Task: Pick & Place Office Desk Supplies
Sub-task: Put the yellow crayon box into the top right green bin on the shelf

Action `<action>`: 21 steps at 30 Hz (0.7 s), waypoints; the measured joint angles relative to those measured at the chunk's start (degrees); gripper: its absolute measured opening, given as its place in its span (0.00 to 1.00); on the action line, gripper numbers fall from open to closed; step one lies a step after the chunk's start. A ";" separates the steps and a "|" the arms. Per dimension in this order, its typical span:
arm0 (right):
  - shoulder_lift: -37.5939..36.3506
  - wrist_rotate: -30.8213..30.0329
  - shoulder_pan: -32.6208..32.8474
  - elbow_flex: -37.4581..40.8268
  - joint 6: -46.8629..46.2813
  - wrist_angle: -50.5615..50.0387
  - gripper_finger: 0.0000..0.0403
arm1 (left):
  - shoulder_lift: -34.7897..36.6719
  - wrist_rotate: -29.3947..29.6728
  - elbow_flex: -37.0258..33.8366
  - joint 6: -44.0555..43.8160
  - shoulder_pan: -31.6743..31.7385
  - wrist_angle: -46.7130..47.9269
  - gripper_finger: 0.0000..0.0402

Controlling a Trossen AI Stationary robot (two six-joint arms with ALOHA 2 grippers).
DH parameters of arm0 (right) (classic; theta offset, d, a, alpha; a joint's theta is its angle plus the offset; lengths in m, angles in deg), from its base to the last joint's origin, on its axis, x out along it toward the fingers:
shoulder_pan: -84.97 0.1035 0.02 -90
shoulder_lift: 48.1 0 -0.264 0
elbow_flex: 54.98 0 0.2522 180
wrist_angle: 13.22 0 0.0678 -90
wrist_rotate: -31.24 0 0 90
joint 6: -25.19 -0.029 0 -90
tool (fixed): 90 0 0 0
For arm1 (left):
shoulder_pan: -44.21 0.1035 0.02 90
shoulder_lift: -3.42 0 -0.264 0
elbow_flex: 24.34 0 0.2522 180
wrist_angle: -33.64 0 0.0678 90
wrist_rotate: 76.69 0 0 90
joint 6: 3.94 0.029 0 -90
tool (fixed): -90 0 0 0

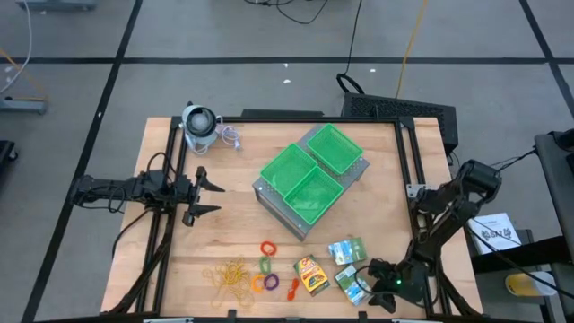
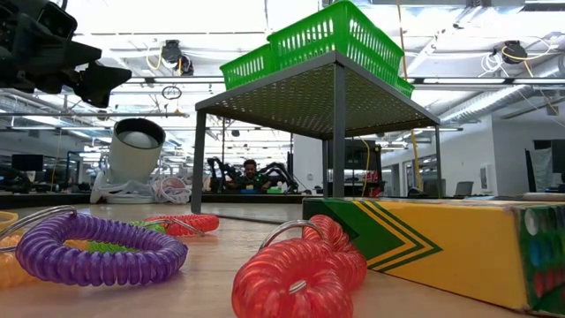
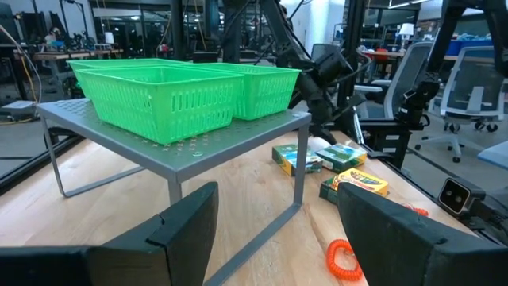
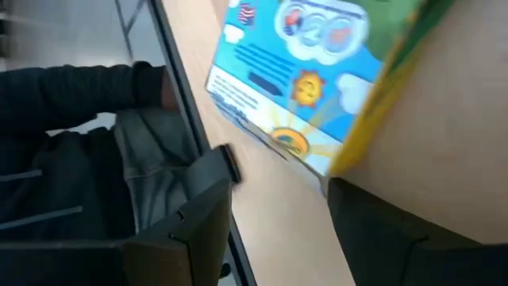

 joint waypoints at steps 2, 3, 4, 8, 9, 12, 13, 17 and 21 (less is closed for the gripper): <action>0.55 -1.04 0.02 0.02 1.55 1.79 0.50 | 0.00 0.00 0.00 0.00 -0.01 0.01 0.66; 0.68 -2.00 0.03 0.02 2.63 2.36 0.50 | 0.00 0.00 0.00 0.00 -0.02 -0.06 0.66; 0.78 -3.03 0.04 0.05 3.76 2.96 0.50 | 0.02 0.00 0.00 0.00 -0.01 -0.13 0.66; 0.81 -6.19 -0.50 0.11 5.98 3.09 0.50 | 0.01 0.00 0.00 0.00 0.00 0.00 0.66; 0.79 -6.59 -0.50 0.11 6.31 2.68 0.50 | 0.00 0.00 0.01 0.00 -0.02 0.02 0.66; 0.77 -6.64 -0.93 0.11 8.05 2.66 0.50 | 0.02 0.00 0.00 0.00 0.00 0.02 0.66; 0.77 -6.65 -1.10 0.11 8.50 2.76 0.50 | 0.00 0.00 0.00 0.00 -0.02 0.02 0.66; 0.77 -6.62 -1.53 0.11 9.05 2.98 0.50 | 0.02 0.00 0.00 0.00 0.00 0.02 0.66; 0.74 -6.62 -1.53 0.11 9.85 3.45 0.47 | 0.01 0.00 0.00 0.00 -0.02 0.02 0.66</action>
